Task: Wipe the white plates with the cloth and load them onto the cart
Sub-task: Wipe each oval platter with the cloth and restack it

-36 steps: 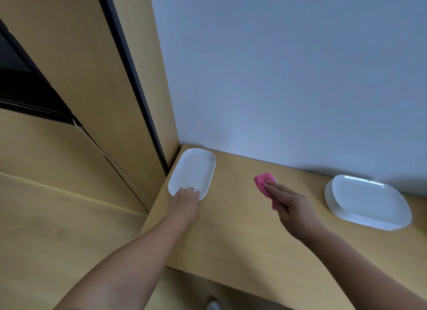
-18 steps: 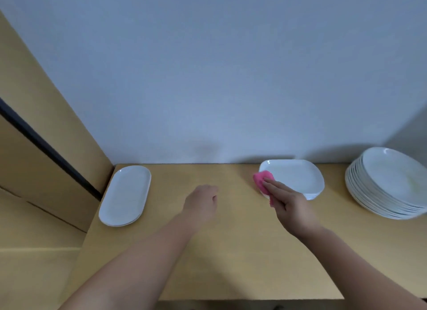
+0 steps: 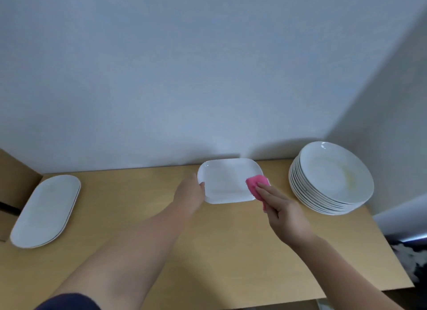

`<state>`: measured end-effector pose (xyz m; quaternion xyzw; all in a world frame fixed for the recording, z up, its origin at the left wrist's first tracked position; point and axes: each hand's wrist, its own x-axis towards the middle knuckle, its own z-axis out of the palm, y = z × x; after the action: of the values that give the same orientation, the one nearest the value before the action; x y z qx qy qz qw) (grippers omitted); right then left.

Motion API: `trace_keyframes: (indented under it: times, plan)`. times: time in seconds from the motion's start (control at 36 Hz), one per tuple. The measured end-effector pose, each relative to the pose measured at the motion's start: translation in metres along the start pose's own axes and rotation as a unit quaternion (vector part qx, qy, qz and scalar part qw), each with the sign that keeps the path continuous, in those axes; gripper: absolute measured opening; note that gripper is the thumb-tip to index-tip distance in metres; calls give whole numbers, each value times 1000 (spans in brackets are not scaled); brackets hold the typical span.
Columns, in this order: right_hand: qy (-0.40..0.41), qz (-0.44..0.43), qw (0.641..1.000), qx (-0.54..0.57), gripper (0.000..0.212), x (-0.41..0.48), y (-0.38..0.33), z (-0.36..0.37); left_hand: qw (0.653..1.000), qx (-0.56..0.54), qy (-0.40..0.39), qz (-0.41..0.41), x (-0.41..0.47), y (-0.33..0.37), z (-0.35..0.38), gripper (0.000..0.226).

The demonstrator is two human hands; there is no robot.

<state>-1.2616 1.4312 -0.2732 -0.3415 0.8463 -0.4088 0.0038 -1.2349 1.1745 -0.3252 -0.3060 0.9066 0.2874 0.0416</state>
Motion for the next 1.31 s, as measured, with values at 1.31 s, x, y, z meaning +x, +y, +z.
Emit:
trace_keyframes:
  times: [1.31]
  plan:
    - [-4,-17,1000,-7,54,8,-20,1,950,-293,-19,-107,-22,3,-33,11]
